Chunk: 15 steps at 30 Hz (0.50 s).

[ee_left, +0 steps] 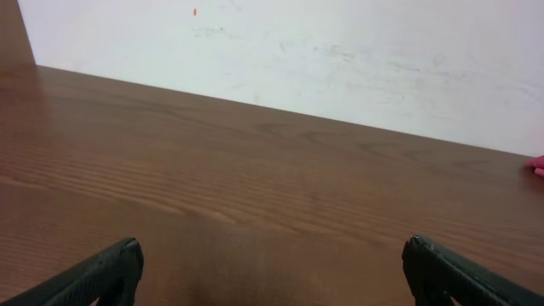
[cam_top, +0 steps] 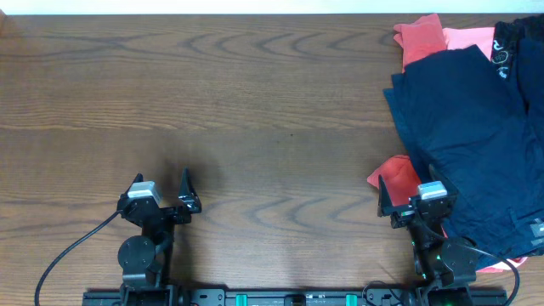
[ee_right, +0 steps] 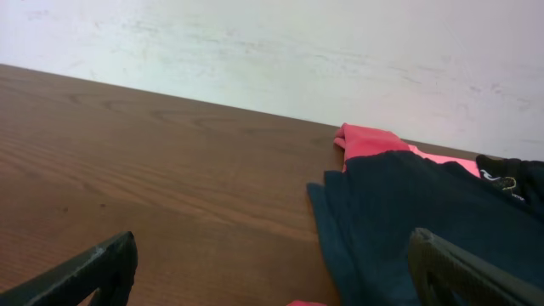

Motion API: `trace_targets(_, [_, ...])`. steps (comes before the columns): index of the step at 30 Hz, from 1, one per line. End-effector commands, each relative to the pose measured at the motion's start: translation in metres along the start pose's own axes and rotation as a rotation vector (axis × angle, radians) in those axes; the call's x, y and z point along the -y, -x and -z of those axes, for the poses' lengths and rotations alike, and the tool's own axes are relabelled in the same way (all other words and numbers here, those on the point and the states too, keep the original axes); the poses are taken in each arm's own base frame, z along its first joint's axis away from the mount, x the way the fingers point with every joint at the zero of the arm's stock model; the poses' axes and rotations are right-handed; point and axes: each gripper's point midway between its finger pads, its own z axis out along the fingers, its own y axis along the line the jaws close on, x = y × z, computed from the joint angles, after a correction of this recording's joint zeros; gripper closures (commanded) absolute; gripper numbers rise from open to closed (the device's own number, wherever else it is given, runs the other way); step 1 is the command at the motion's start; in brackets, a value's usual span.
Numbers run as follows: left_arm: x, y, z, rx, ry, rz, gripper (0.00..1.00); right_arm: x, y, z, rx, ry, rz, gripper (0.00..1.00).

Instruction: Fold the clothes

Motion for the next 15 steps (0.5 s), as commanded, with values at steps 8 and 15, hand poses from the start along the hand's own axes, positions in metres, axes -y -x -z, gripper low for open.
trace_targets(8, [-0.0054,-0.0146,-0.001,-0.04,0.023,-0.014,0.02,-0.0018,-0.0014,-0.0001,-0.005,0.006,0.014,0.01])
trace_targets(15, [-0.0054,-0.0146,-0.001,-0.04,0.023,-0.014,0.02,-0.0018,-0.0014,-0.0001,-0.005,0.006,0.014,0.01])
